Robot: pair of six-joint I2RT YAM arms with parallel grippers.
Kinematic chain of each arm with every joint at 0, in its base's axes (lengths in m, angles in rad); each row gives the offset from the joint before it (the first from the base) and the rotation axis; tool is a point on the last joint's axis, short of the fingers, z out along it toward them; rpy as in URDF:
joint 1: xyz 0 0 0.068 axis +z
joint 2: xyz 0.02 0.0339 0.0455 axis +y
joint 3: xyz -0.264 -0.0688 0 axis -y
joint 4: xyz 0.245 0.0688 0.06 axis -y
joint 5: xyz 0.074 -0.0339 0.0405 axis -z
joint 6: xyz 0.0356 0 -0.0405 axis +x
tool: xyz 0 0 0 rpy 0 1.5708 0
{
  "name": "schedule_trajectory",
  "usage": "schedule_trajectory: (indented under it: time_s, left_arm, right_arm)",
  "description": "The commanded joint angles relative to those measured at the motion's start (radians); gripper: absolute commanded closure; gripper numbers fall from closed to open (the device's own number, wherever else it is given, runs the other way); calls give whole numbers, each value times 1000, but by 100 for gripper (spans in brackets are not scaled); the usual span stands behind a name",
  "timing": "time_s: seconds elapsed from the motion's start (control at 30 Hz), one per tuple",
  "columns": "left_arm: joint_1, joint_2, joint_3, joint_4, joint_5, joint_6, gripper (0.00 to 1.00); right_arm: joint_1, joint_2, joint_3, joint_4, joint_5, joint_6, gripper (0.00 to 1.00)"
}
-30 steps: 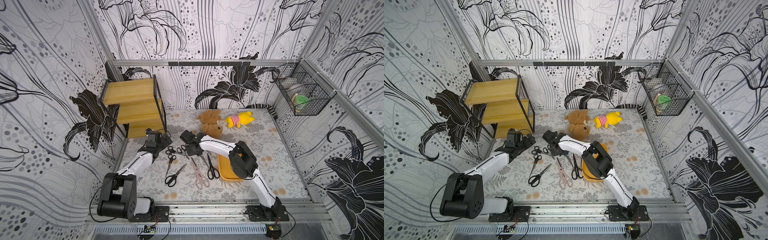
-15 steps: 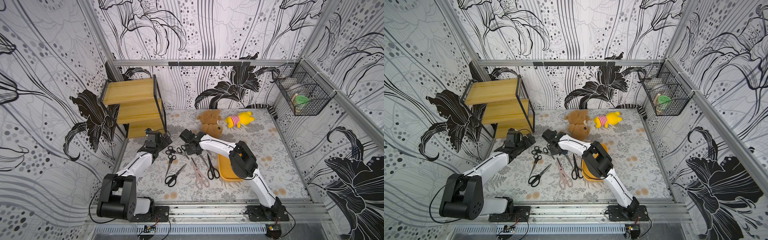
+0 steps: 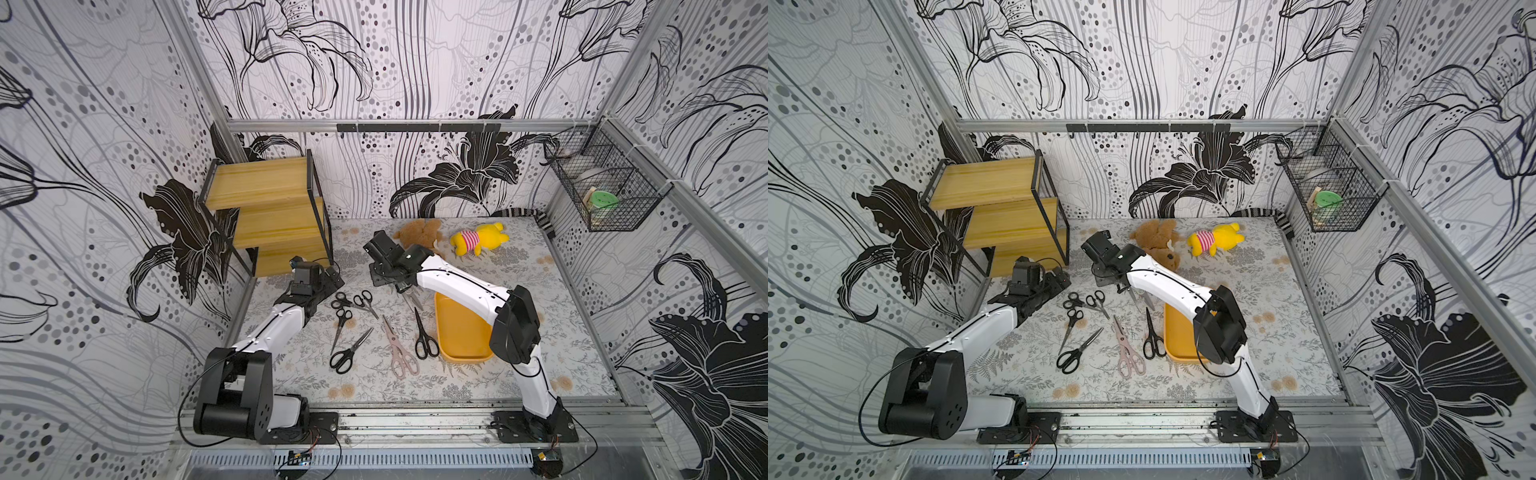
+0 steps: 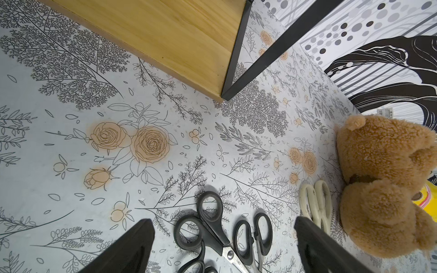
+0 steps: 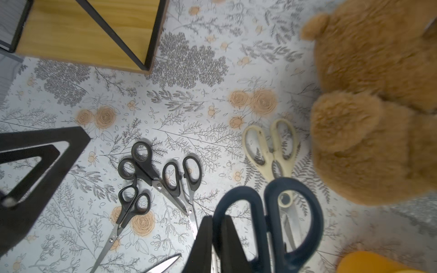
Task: Put the scissors into the storage box
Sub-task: Pick up the scissors from the center of the board, then place the scissors in the storage box.
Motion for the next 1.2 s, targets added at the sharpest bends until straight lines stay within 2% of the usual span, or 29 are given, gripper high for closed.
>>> schedule_trajectory:
  time_s: [0.0, 0.13, 0.3, 0.5, 0.8, 1.17]
  left_arm:
    - [4, 9, 11, 44, 48, 6, 3]
    - [-6, 27, 11, 61, 112, 9, 3]
    - [-49, 45, 25, 39, 128, 33, 3]
    - [-71, 48, 50, 13, 154, 26, 3]
    - [-82, 45, 73, -11, 149, 25, 3]
    - [-82, 32, 49, -18, 130, 40, 3]
  right_arm:
    - [-14, -130, -97, -70, 104, -24, 100]
    - [-53, -286, -293, -59, 119, 15, 100]
    - [-133, -480, -565, -30, 106, 74, 100]
    - [-173, -612, -810, 61, 80, 124, 100]
    - [-180, -550, -926, 197, 65, 131, 100]
    - [-188, -372, -903, 257, 33, 116, 100]
